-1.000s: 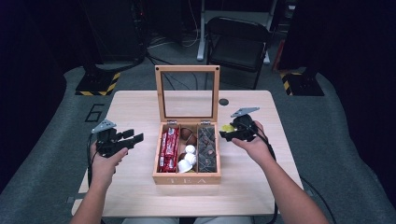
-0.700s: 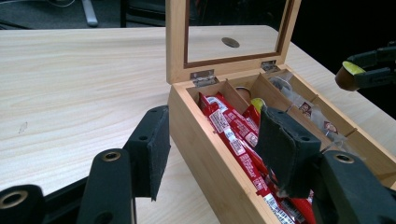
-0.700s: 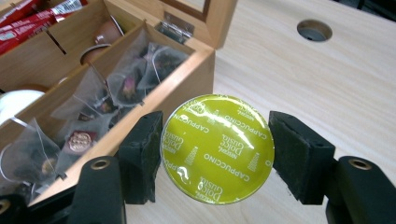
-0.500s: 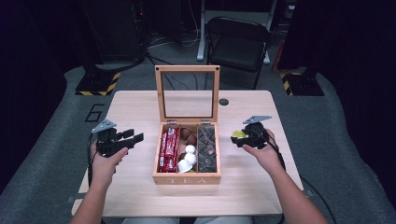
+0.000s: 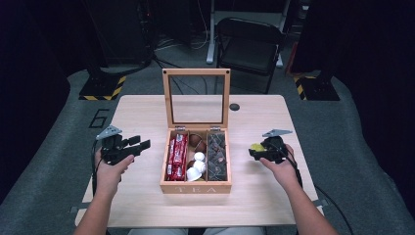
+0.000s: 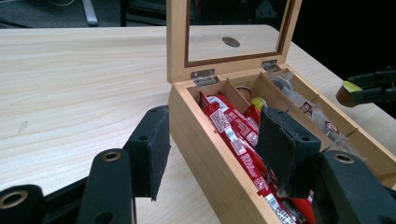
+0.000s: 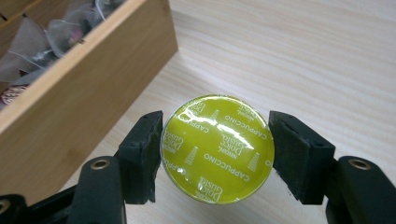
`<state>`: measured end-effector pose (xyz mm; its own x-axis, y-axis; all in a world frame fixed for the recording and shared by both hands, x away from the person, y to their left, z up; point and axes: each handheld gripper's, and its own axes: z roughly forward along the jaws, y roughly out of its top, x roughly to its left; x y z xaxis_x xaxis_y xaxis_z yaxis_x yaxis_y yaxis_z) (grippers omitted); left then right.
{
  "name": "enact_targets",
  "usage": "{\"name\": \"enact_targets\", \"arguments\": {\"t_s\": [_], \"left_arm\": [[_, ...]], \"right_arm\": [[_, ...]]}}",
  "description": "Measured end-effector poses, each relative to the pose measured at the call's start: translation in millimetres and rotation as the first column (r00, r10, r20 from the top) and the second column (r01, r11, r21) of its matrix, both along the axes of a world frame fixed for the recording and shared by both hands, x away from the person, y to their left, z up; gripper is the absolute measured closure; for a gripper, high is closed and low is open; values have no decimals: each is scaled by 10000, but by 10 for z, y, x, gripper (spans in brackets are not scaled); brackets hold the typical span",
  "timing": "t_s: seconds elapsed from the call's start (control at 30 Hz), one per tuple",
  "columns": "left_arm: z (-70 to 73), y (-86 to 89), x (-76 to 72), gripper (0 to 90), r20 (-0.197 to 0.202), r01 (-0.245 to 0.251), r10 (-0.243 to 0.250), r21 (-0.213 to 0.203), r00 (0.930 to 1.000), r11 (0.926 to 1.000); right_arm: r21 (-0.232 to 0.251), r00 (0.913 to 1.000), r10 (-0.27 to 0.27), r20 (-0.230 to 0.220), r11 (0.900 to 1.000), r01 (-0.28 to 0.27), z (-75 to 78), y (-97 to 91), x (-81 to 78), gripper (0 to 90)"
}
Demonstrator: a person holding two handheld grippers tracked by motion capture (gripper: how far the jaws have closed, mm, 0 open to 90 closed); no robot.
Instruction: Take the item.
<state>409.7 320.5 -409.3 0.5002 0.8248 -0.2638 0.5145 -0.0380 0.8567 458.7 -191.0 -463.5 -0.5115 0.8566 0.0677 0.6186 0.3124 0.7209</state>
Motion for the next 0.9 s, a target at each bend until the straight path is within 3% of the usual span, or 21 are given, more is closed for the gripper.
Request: {"name": "enact_targets", "arguments": {"t_s": [0.1, 0.23, 0.5, 0.63, 0.77, 0.9], "left_arm": [[-2, 4, -1, 440, -46, 5, -5, 11, 10000, 10000], [-5, 3, -1, 440, -51, -8, 8, 9, 10000, 10000], [-19, 1, 4, 440, -46, -34, 34, 31, 10000, 10000], [-22, 4, 4, 440, -113, -14, 14, 28, 9999, 10000], [-25, 6, 4, 440, -113, -19, 19, 20, 9999, 10000], [-27, 10, 5, 440, -128, -10, 10, 2, 9999, 10000]], "right_arm": [[201, 9994, -269, -207, 9994, 273, -67, -64, -29, 370], [-103, 9981, -586, -209, 9982, 584, -174, -163, -69, 370], [-253, 9944, -1031, -226, 9944, 1025, -283, -225, -125, 370], [-387, 9956, -916, -218, 9951, 907, -317, -245, -138, 368], [-25, 9932, -1091, -397, 9940, 1091, -335, -264, -145, 333], [22, 9928, -1155, -324, 9933, 1156, -374, -268, -162, 305]]}}
